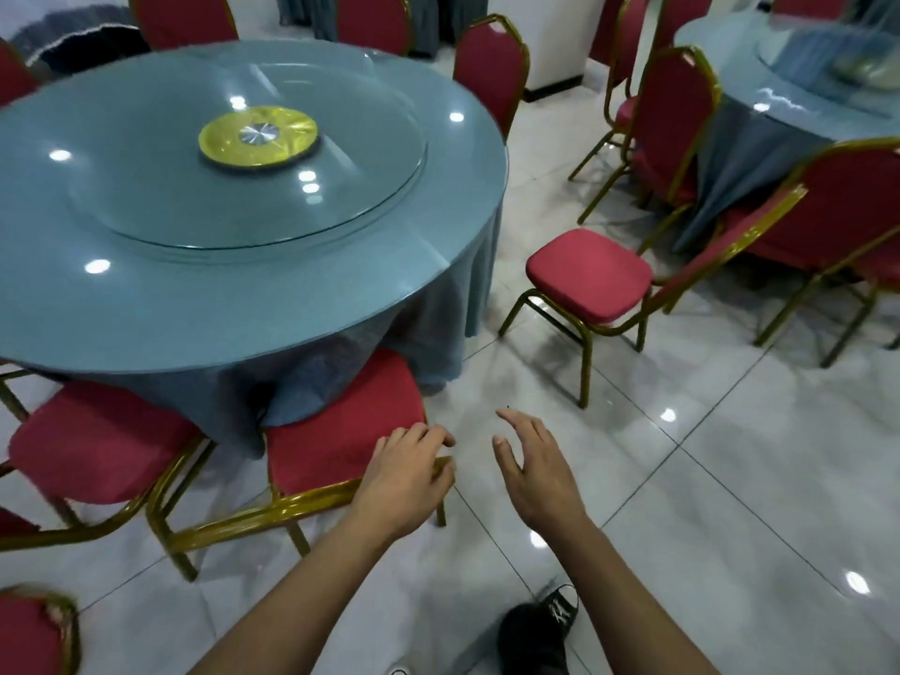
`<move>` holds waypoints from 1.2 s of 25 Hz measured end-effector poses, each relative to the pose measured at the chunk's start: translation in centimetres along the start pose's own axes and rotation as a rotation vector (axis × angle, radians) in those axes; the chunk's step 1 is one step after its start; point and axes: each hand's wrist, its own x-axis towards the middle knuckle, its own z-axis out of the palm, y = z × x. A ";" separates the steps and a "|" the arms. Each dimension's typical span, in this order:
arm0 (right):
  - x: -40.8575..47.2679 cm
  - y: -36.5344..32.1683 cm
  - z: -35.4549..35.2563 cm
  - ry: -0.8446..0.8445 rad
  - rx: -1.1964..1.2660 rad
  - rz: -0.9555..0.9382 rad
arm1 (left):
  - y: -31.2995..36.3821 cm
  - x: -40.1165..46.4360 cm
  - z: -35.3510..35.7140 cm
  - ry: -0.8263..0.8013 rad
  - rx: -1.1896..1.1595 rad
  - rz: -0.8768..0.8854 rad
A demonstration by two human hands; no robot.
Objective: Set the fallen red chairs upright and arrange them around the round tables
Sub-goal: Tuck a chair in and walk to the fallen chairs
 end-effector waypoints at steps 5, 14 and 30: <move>4.0 7.2 -8.4 0.101 0.011 0.038 | 9.3 7.9 2.0 -0.016 -0.100 0.028; 11.4 22.3 -24.7 0.246 0.040 0.089 | 27.8 22.6 6.2 -0.021 -0.184 0.084; 34.7 40.7 -43.5 0.284 -0.010 0.167 | 44.5 54.2 11.0 -0.043 -0.229 0.205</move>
